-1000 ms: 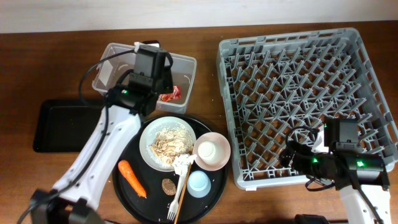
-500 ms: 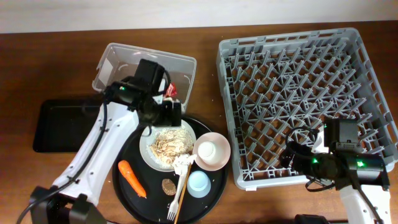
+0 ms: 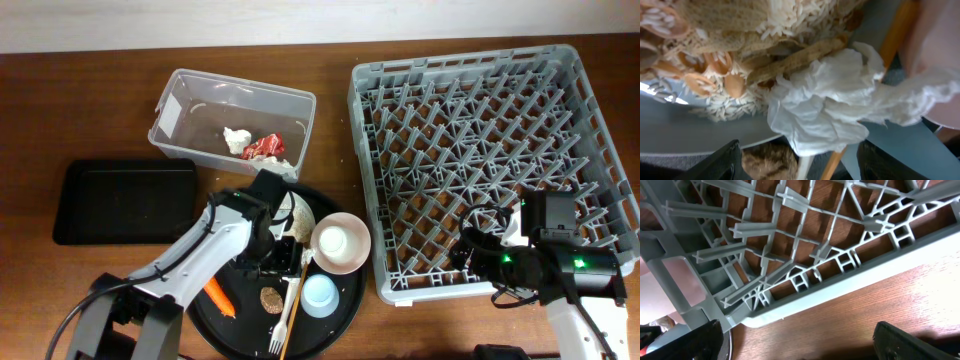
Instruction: Sort waste into correct bins and load items into the dishwasher rack
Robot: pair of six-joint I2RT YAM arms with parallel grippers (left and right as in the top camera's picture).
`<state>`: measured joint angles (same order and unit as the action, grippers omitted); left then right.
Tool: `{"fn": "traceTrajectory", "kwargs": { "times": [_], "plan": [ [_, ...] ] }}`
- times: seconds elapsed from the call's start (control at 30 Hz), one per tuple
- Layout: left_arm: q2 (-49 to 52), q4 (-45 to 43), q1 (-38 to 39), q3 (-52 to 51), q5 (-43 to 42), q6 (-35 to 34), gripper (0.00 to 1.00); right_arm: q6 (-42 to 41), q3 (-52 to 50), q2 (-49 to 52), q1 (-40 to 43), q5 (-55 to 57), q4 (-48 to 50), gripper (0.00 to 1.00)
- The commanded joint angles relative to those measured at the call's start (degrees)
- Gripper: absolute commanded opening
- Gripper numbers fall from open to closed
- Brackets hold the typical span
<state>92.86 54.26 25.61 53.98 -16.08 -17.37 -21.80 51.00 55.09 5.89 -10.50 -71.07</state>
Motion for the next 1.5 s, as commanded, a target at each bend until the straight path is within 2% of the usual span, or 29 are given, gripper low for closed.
{"fn": "traceTrajectory", "kwargs": {
  "times": [0.0,0.03,0.07,0.23,0.27,0.33,0.37,0.47,0.5,0.63,0.73,0.83,0.9,0.97,1.07,1.17,1.33,1.37,1.4,1.43,1.47],
  "plan": [
    [0.0,-2.3,0.3,-1.4,-0.9,0.3,0.7,0.5,0.7,-0.1,-0.3,0.6,-0.1,1.0],
    [0.0,-3.7,0.3,-1.4,-0.9,0.3,0.62,0.5,0.7,-0.1,-0.3,0.6,-0.1,1.0],
    [0.0,-4.1,0.3,-1.4,-0.9,0.3,0.61,0.5,0.7,-0.1,-0.3,0.6,-0.1,0.99],
    [0.0,-4.6,0.3,-1.4,-0.9,0.3,0.37,0.5,0.7,-0.1,-0.3,0.6,-0.1,0.99],
    [0.0,-4.7,0.3,-1.4,-0.9,0.3,0.35,0.5,0.7,-0.1,-0.3,0.6,-0.1,1.0],
    [0.0,-4.7,0.3,-1.4,-0.9,0.3,0.19,0.5,0.7,-0.1,-0.3,0.6,-0.2,1.0],
    [0.0,-4.7,0.3,-1.4,-0.9,0.3,0.14,0.5,0.7,-0.1,-0.3,0.6,-0.2,0.99],
    [0.0,-4.7,0.3,-1.4,-0.9,0.3,0.08,0.5,0.7,-0.1,-0.3,0.6,-0.1,0.99],
    [0.0,-4.7,0.3,-1.4,-0.9,0.3,0.01,0.5,0.7,-0.1,-0.3,0.6,-0.1,0.99],
    [-0.3,-3.1,0.2,0.1,-0.6,0.3,0.01,0.5,0.7,-0.1,-0.3,0.6,-0.1,0.99],
    [-2.9,2.1,0.1,6.4,3.0,0.5,0.01,0.5,0.7,-0.1,-0.3,0.6,-0.1,1.0],
    [-6.8,7.5,0.1,16.7,12.1,0.6,0.01,0.5,0.7,-0.1,-0.3,0.7,-0.1,1.0],
    [-7.5,7.2,0.1,21.3,17.9,0.6,0.01,0.5,0.7,-0.1,-0.3,0.7,-0.1,1.0],
    [-7.5,3.6,0.1,24.2,24.1,0.6,0.01,0.5,0.7,-0.1,-0.3,0.7,-0.1,1.0],
    [-6.6,-7.3,-1.2,24.3,27.5,1.0,0.0,0.5,0.7,-0.1,-0.3,0.6,-0.1,1.0],
    [-1.2,-16.5,-4.9,24.3,26.6,1.0,0.01,0.5,0.7,-0.1,-0.3,0.6,-0.1,1.0],
    [7.3,-26.7,-8.8,24.3,19.7,1.0,0.01,0.5,0.7,-0.1,-0.3,0.6,-0.1,1.0],
    [8.6,-27.3,-9.4,24.3,19.6,0.9,0.06,0.5,0.7,-0.1,-0.3,0.6,-0.1,1.0],
    [8.9,-27.0,-9.7,24.3,18.6,1.0,0.24,0.5,0.7,-0.1,-0.3,0.7,-0.1,1.0],
    [8.5,-26.5,-9.7,24.5,18.4,1.0,0.55,0.5,0.7,-0.1,-0.3,0.7,-0.1,1.0],
    [7.9,-25.5,-9.7,25.1,18.4,1.0,0.67,0.5,0.7,-0.1,-0.3,0.7,-0.1,1.0]
  ]
}}
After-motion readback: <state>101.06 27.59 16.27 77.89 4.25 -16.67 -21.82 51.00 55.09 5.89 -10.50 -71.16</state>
